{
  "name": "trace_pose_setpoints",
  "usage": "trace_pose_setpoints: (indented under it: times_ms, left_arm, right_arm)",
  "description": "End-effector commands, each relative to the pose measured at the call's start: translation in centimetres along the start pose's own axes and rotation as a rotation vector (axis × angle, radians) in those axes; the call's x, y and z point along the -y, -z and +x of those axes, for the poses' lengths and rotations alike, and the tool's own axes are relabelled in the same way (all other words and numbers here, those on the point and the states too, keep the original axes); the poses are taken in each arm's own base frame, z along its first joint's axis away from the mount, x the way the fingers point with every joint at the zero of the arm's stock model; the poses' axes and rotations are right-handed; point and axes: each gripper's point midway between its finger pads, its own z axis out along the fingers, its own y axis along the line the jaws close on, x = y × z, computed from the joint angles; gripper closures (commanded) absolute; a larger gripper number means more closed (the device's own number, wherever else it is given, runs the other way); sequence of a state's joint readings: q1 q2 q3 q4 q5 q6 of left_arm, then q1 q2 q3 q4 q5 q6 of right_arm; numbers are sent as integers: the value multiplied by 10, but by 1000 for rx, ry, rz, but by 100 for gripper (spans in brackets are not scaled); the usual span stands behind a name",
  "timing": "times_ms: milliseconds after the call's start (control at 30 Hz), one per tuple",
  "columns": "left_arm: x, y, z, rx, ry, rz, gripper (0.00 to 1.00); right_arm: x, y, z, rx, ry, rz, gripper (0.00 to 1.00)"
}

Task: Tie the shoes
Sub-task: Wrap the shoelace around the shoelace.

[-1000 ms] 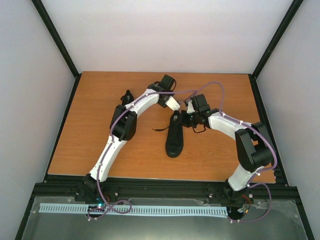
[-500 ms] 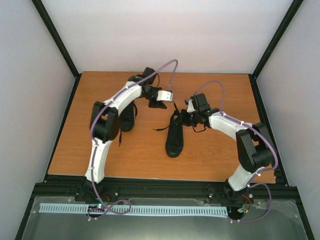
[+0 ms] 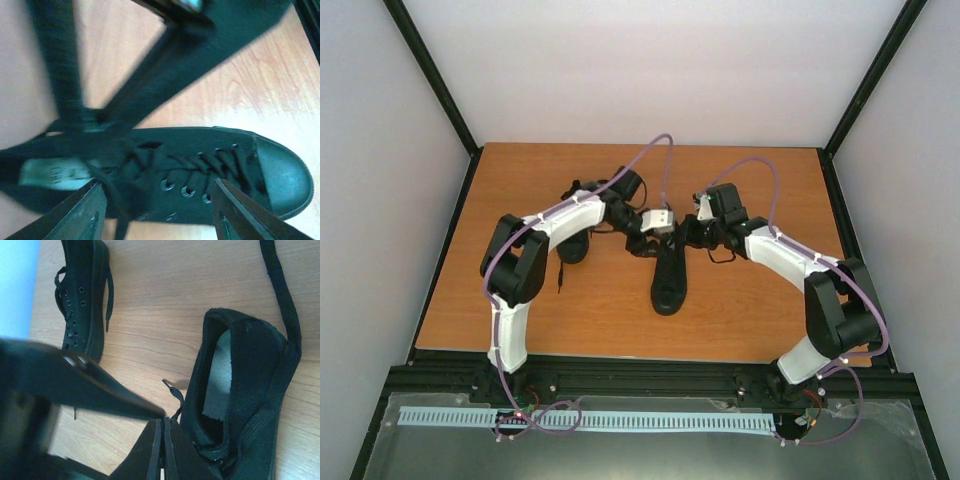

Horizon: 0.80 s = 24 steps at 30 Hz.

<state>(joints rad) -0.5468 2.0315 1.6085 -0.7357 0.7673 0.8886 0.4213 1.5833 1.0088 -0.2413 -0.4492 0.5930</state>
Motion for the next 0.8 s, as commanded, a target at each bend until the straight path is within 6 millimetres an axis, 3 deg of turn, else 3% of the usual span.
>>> trace_pose_setpoints:
  times_ms: [0,233,500,567,733,767]
  left_arm:
    - [4,-11,-19,45,0,-33,42]
    - [-8,-14,-21,69,99,-80,57]
    - [-19,-12,-17,62,104,-161,59]
    - [-17,-13,-18,71,114,-146,66]
    - [-6,-16,-22,100,135,-84,98]
    - [-4,-16,-22,103,139,-74,99]
  right_arm:
    - [-8,6,1,18,5,-25,97]
    - [-12,9,1,26,1,-34,97]
    - [-14,10,1,28,1,-36,97]
    - [-13,9,2,26,1,-36,97]
    - [-12,9,3,24,5,-29,97]
    - [-11,9,3,22,8,-22,97]
